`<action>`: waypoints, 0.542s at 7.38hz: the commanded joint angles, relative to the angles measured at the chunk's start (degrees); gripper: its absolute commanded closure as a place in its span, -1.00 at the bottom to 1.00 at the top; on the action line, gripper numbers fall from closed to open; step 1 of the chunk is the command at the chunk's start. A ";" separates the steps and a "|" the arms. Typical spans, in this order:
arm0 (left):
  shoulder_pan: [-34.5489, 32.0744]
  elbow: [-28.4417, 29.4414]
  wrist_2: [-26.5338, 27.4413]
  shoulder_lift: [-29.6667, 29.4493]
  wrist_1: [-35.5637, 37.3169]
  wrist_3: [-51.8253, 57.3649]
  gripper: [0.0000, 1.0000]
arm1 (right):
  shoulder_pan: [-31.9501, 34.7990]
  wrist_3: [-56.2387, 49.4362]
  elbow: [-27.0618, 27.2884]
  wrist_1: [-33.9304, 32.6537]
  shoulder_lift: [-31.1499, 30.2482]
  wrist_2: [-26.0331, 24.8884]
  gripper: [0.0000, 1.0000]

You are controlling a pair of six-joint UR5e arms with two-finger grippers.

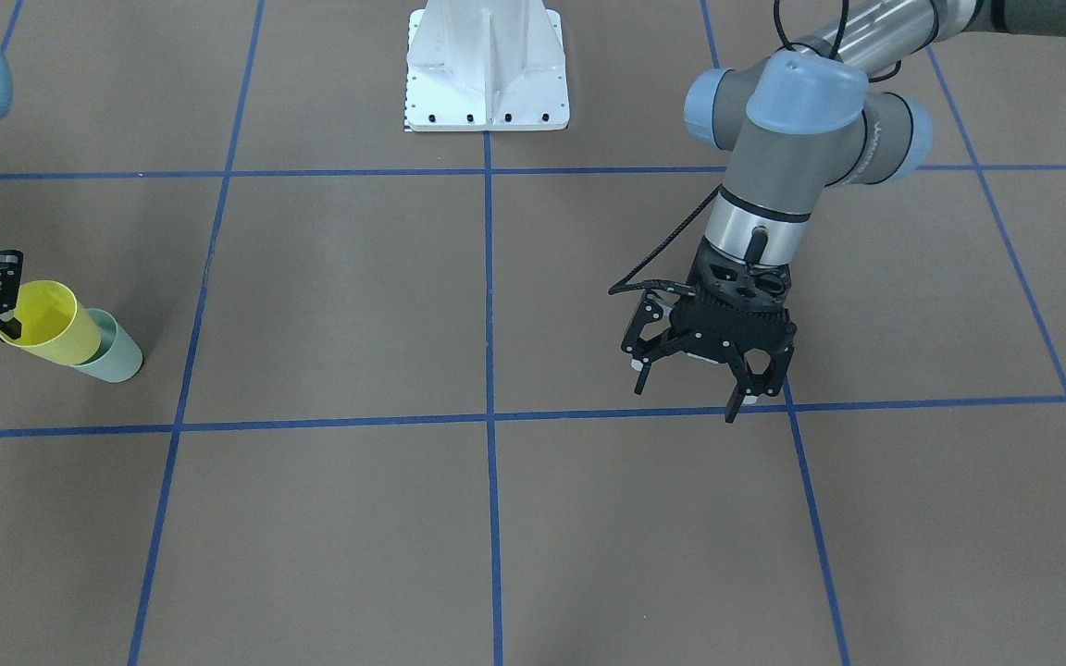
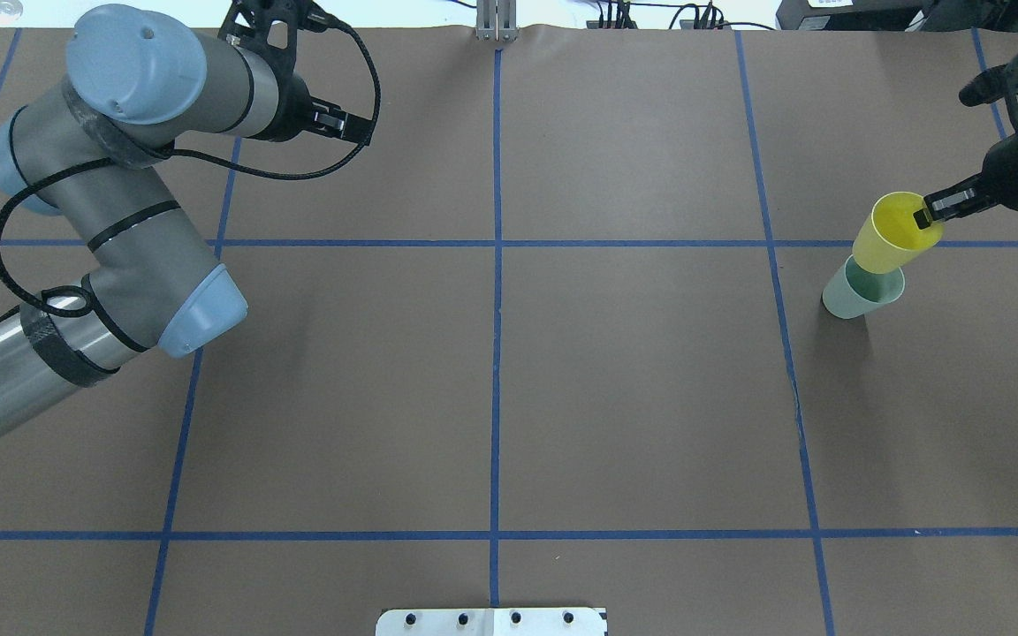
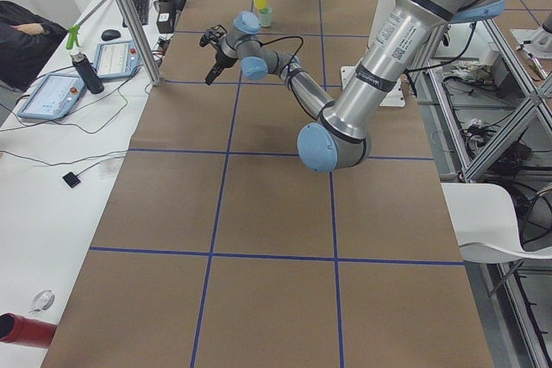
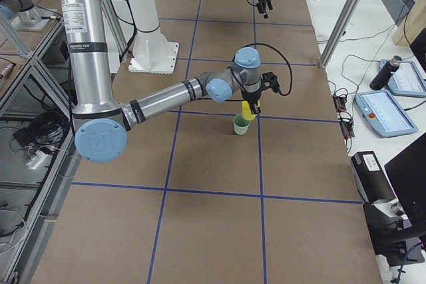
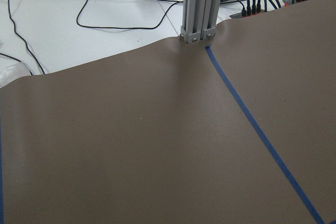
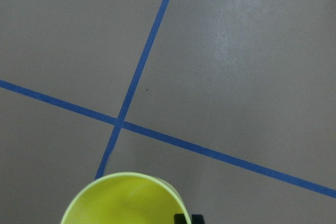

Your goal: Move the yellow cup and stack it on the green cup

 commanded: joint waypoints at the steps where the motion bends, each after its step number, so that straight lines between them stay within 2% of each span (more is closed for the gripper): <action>1: -0.22 0.07 -0.04 0.02 0.03 0.23 -1.00 | -0.97 -0.09 -0.11 -0.75 -0.22 0.05 1.00; 4: -0.22 0.07 -0.04 -0.16 0.03 0.23 -1.00 | -0.97 -0.09 -0.12 -0.84 -1.00 0.14 1.00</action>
